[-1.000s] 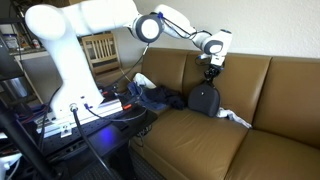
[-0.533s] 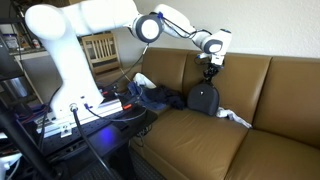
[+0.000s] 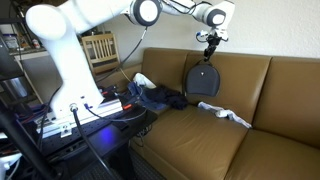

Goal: Move the black bag to the left

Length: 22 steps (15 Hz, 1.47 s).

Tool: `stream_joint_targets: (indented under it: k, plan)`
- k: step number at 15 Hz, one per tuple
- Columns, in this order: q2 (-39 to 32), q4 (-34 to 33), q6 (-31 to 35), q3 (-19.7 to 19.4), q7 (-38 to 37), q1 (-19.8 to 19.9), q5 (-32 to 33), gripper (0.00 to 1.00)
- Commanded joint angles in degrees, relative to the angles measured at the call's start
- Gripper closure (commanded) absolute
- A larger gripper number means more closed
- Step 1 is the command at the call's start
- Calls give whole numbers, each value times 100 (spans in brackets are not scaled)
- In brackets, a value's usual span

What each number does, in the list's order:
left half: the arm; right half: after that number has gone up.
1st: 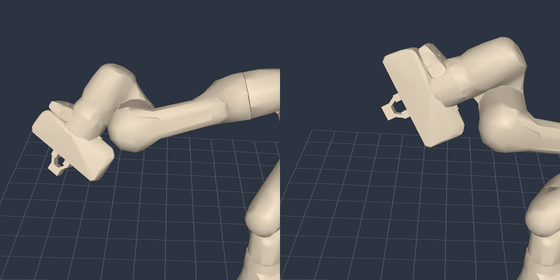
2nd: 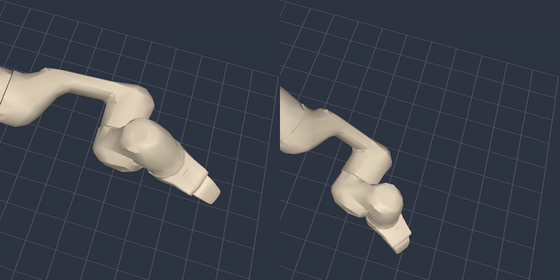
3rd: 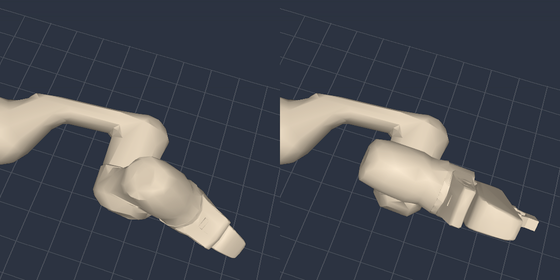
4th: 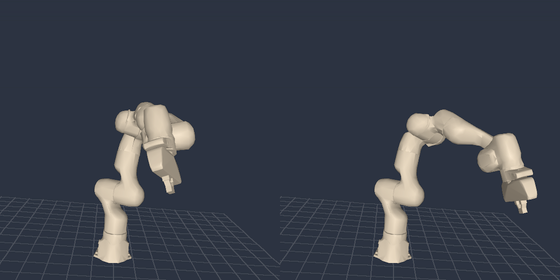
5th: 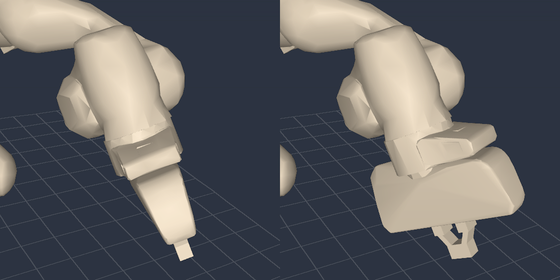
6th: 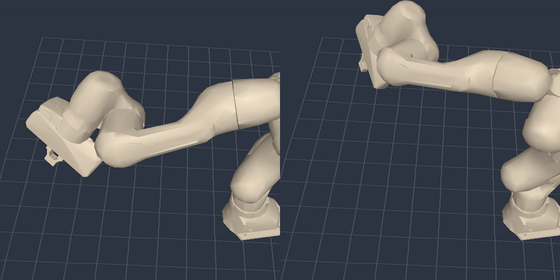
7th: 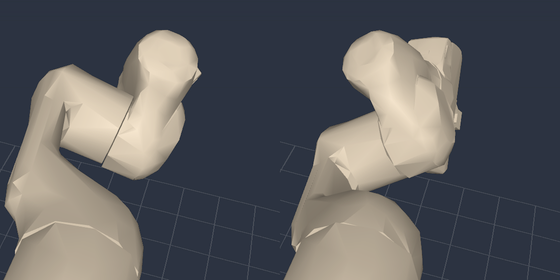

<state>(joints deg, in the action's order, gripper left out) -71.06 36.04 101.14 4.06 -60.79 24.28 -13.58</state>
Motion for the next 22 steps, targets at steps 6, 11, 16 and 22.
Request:
stream_joint_targets:
  k: [6, 11, 16, 22]
  plan:
    - [1217, 1085, -653, 228, 1644, -630, 205, 93]
    - [994, 989, -675, 185, 1723, -965, 296, 72]
    - [836, 1287, -829, 390, 2242, -1214, 322, 93]
    - [895, 1691, -741, 927, 2759, -2245, 390, 93]
